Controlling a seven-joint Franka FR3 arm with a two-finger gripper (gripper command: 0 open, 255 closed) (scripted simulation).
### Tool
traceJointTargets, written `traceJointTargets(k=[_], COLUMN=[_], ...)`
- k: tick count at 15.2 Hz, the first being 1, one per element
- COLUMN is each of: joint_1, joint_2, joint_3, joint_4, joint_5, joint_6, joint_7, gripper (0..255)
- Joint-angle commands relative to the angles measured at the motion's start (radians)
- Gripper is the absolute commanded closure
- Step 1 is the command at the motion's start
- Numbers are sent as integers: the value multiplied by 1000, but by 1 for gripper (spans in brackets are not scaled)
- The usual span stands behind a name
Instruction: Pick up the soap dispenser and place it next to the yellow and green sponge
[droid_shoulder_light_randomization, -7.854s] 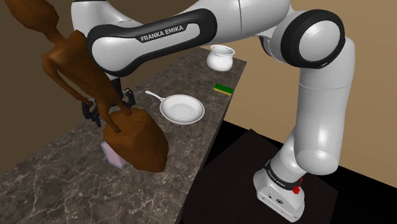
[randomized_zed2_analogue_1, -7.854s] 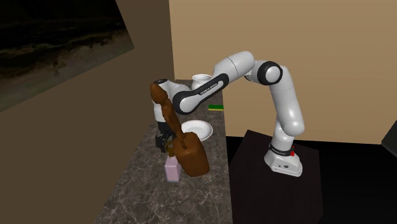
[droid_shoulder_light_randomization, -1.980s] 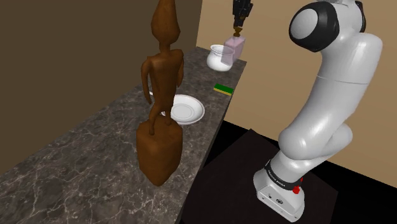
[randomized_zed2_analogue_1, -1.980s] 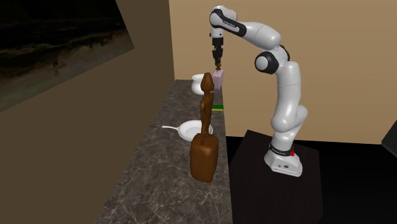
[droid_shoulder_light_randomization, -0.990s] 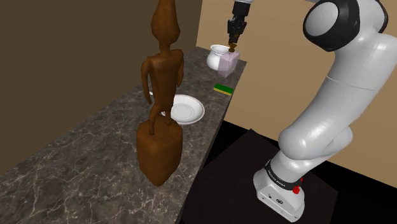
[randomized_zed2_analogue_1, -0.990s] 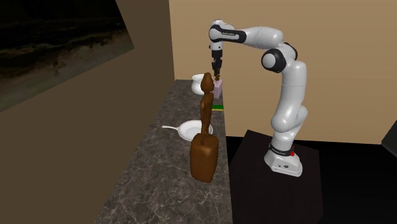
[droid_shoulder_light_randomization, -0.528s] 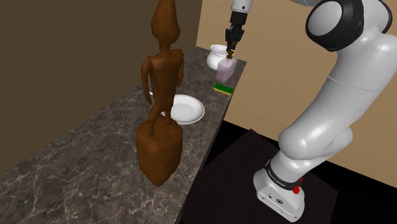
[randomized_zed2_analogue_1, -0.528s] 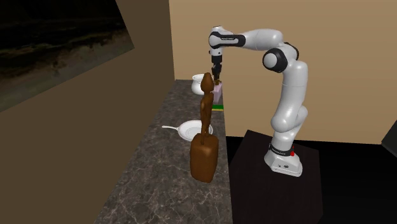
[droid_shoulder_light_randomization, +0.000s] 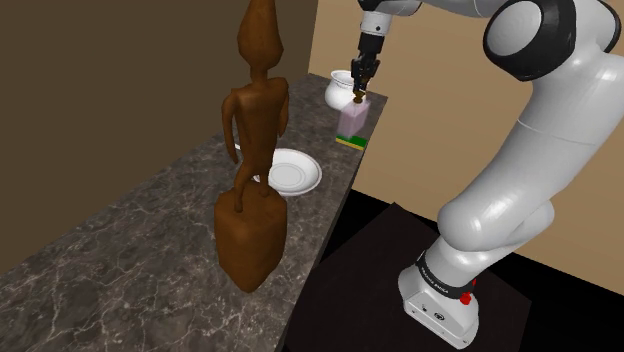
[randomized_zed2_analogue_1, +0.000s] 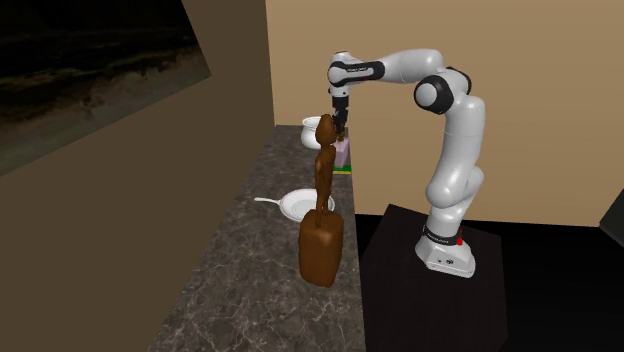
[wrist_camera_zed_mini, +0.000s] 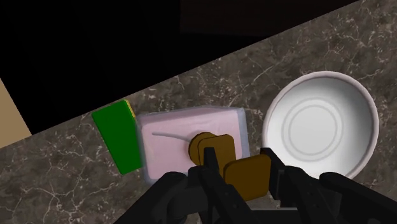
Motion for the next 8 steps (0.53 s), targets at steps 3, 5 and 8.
traceJointTargets(k=[3, 5, 8], joint_1=[0, 0, 0], joint_2=[2, 4, 9], joint_3=[0, 0, 0], joint_4=[-51, -76, -110], joint_5=[0, 0, 0], joint_6=[55, 81, 120], joint_7=[-1, -2, -2], gripper=[255, 255, 255])
